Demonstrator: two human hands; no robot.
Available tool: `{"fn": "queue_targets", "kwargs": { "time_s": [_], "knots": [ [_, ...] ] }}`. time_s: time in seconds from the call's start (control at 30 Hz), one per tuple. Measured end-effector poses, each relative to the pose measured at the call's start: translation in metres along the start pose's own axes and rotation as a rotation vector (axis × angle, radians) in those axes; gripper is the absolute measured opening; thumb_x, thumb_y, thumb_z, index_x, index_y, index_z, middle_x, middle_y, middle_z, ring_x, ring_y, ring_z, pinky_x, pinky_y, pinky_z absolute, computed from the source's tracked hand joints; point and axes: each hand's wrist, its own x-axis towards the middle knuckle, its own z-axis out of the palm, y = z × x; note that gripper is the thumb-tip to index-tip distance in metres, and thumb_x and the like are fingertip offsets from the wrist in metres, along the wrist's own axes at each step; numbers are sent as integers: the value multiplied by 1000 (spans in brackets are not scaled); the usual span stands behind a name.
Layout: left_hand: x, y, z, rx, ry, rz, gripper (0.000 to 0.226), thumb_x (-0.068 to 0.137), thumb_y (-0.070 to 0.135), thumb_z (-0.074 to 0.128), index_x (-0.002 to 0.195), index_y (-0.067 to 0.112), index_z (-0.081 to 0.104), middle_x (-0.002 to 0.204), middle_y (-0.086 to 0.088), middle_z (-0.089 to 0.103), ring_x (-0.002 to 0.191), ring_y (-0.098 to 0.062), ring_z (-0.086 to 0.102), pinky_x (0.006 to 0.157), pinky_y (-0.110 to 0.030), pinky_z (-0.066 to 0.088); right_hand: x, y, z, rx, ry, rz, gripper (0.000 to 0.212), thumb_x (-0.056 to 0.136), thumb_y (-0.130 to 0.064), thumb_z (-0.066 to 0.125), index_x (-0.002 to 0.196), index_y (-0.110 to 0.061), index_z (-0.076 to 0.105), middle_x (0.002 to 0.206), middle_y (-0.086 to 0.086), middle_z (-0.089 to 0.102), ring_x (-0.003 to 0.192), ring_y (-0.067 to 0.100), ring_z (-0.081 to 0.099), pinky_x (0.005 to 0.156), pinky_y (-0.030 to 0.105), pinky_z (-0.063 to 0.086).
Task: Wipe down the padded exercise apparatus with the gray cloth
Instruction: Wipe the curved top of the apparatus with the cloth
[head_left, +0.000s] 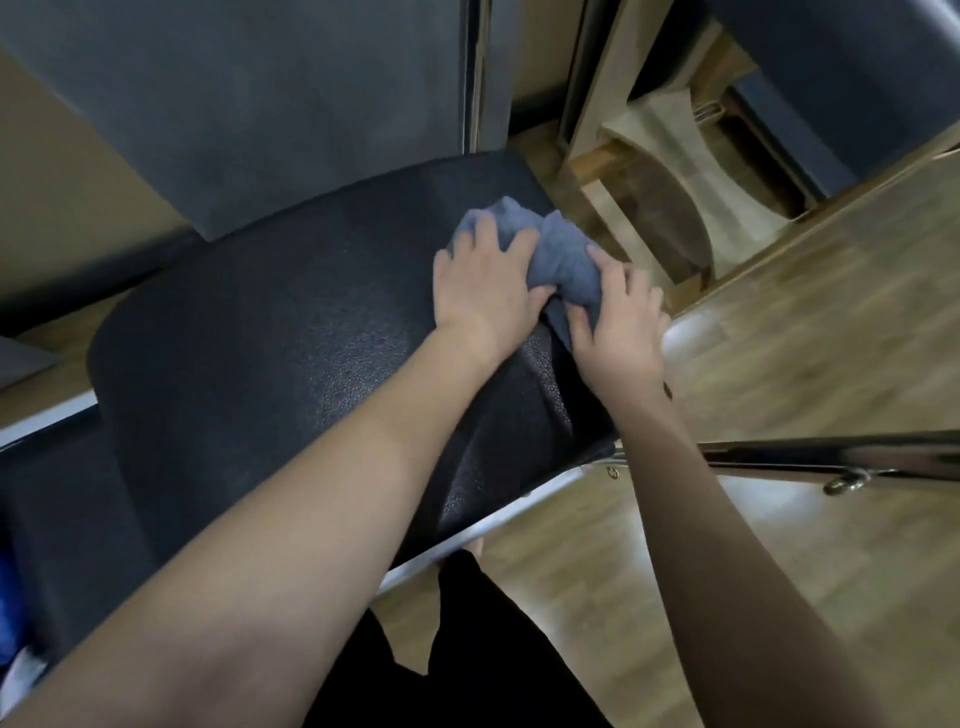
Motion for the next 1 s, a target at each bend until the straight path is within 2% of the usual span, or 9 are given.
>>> {"fn": "queue_targets", "kwargs": {
  "time_s": [0.2,0.43,0.73,1.0],
  "knots": [
    [-48,35,16,-79,-51,129,55,90,51,56,140,29,49,126,-11,51,116,-34,50,90,-47,37,-68,28,-19,-22,47,128,59,89,-29,61,143,-23,41,128,10,50,104,34,47,88,52,44],
    [-45,22,4,-41,-102,111,56,95,57,47,144,33,39,132,-9,46,121,-31,46,93,-43,36,-61,8,-22,-72,3,159,56,89,-30,61,141,-27,41,131,6,48,110,31,47,88,47,37],
    [-86,-49,-16,-86,68,-28,58,92,55,52,143,29,45,120,-10,51,109,-32,52,85,-44,41,-66,-59,-2,-49,11,-40,56,86,-31,61,139,-27,42,130,7,48,109,32,46,89,50,36],
    [-144,-139,-30,-141,175,-198,61,92,55,51,147,30,41,123,-8,49,108,-28,51,84,-41,41,-87,-147,24,-120,-54,-233,59,85,-34,63,140,-27,43,137,9,46,117,35,43,94,54,33]
  ]
}}
